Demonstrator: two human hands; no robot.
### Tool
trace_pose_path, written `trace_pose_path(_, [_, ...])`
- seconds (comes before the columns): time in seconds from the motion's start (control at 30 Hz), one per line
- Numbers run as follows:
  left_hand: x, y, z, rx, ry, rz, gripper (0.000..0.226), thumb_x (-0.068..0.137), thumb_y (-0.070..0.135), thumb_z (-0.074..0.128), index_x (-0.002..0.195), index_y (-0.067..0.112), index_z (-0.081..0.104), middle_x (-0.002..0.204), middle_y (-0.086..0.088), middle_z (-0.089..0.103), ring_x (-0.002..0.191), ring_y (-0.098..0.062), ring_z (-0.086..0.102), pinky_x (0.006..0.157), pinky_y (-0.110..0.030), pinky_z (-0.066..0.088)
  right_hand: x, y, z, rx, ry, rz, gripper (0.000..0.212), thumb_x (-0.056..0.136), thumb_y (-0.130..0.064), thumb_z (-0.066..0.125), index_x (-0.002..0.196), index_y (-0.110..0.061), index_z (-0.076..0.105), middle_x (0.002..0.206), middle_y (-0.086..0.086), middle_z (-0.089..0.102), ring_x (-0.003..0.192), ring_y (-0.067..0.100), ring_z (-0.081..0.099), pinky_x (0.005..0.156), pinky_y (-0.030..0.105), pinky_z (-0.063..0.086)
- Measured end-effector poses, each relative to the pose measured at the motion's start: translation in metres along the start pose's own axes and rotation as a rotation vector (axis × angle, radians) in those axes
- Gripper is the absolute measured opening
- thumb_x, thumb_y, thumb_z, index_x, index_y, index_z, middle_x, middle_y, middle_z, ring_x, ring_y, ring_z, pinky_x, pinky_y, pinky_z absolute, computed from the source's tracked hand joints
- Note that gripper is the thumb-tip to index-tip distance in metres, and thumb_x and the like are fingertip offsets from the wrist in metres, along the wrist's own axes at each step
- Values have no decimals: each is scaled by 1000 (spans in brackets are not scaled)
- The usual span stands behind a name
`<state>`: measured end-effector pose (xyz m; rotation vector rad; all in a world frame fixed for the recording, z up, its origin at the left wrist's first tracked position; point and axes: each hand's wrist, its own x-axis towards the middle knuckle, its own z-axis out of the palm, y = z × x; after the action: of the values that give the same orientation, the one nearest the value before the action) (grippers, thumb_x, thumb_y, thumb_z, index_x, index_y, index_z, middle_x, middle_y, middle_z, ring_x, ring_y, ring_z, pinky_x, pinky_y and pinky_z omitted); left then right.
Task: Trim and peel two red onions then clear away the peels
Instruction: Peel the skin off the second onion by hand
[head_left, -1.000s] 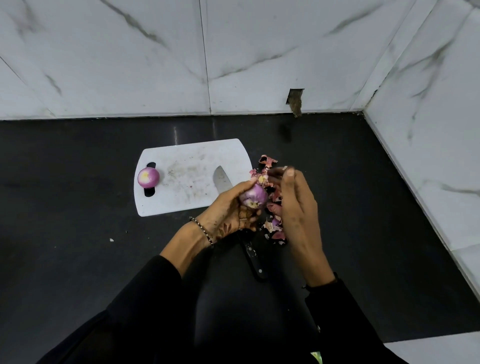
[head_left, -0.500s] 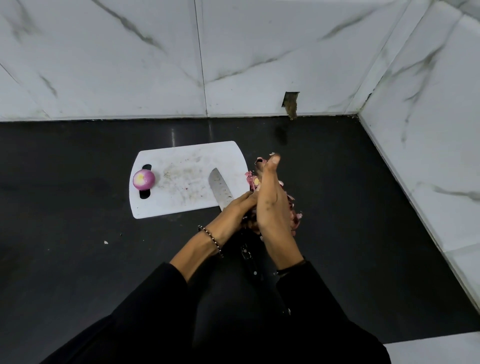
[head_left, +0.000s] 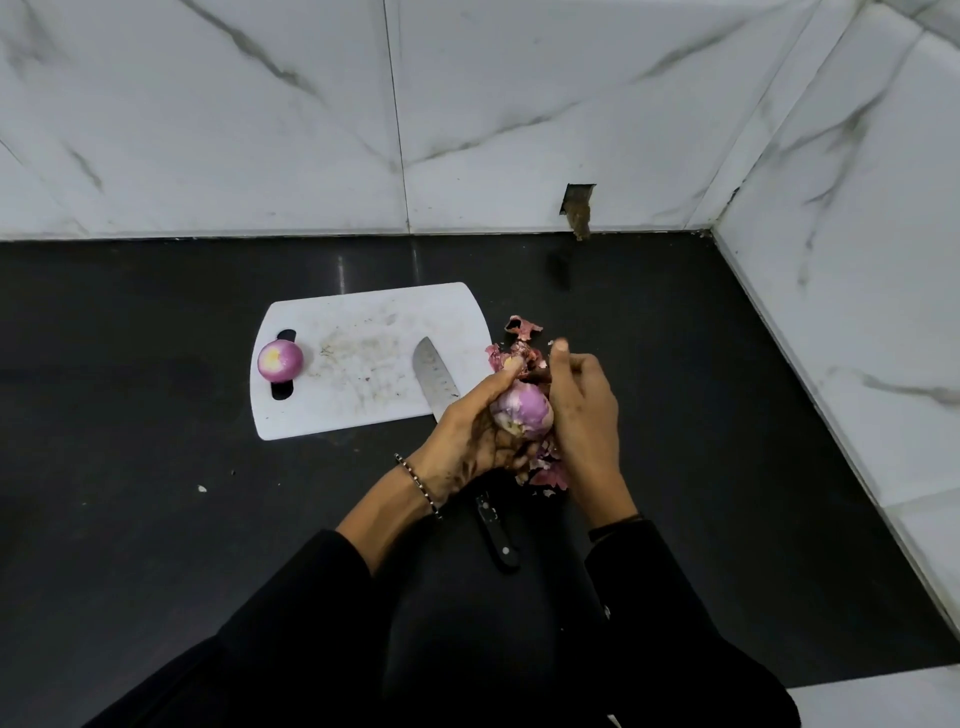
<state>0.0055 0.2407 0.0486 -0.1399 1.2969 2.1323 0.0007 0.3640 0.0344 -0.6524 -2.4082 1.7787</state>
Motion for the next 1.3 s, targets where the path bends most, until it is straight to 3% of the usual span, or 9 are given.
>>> trace_pose_path(0.1, [2, 4, 6, -5, 22, -25, 44, 91, 52, 52, 84, 13, 71, 75, -7, 66, 62, -15, 63, 65, -26, 54, -1, 10, -9, -96, 73, -169, 18, 98, -37, 62, 97, -20, 67, 90, -11, 69, 85, -2, 64, 74, 13, 47])
trace_pose_path(0.2, [5, 3, 7, 121, 38, -38, 64, 94, 65, 40, 76, 8, 65, 59, -6, 58, 43, -13, 47, 42, -20, 33, -6, 14, -17, -111, 111, -228, 7, 96, -26, 68, 102, -22, 67, 93, -15, 69, 86, -8, 64, 76, 8, 50])
trace_pose_path(0.33, [9, 5, 6, 122, 68, -45, 65, 94, 62, 40, 52, 17, 62, 49, -3, 52, 40, -14, 40, 43, -21, 27, -12, 20, -28, -224, 93, -333, 12, 97, -17, 65, 108, -19, 71, 100, -11, 69, 91, -3, 65, 81, 7, 49])
trace_pose_path(0.53, [14, 12, 0, 69, 85, -46, 61, 92, 57, 44, 60, 9, 64, 46, -6, 46, 38, -15, 38, 43, -19, 29, -18, 15, -43, -320, -11, -460, 21, 95, -8, 63, 112, -21, 68, 100, -17, 66, 95, -9, 62, 83, 6, 47])
trace_pose_path(0.7, [16, 17, 0, 125, 50, -47, 61, 99, 48, 37, 61, 13, 68, 44, 0, 51, 36, -12, 42, 38, -15, 32, -24, -2, -50, -203, -158, -557, 27, 92, -38, 68, 115, -24, 65, 101, -17, 65, 93, 1, 64, 72, 10, 49])
trace_pose_path(0.87, [15, 21, 4, 63, 50, -50, 40, 98, 39, 50, 106, 3, 66, 82, -12, 71, 67, -21, 70, 54, -24, 55, -17, -5, -52, -294, -323, -711, 56, 70, -51, 83, 115, -24, 64, 110, -9, 55, 94, 7, 58, 72, 11, 45])
trace_pose_path(0.93, [15, 21, 6, 71, 62, -36, 36, 96, 38, 53, 105, 6, 68, 87, -14, 70, 72, -24, 69, 60, -28, 57, -15, -4, -51, -327, -337, -721, 55, 69, -51, 84, 113, -25, 64, 110, -12, 52, 97, 4, 55, 74, 10, 44])
trace_pose_path(1.13, [15, 20, 10, 194, 102, -71, 41, 91, 45, 59, 59, 20, 69, 66, -6, 54, 54, -20, 43, 44, -19, 33, -12, -1, -50, -333, -327, -748, 50, 70, -39, 90, 107, -20, 63, 108, -12, 49, 92, 3, 53, 74, 18, 44])
trace_pose_path(1.3, [21, 19, 7, 200, 57, -112, 41, 78, 55, 68, 80, 14, 67, 78, -14, 50, 57, -19, 38, 47, -21, 29, -15, 0, -50, -302, -315, -769, 47, 71, -36, 90, 106, -22, 62, 108, -12, 48, 91, 4, 53, 72, 19, 44])
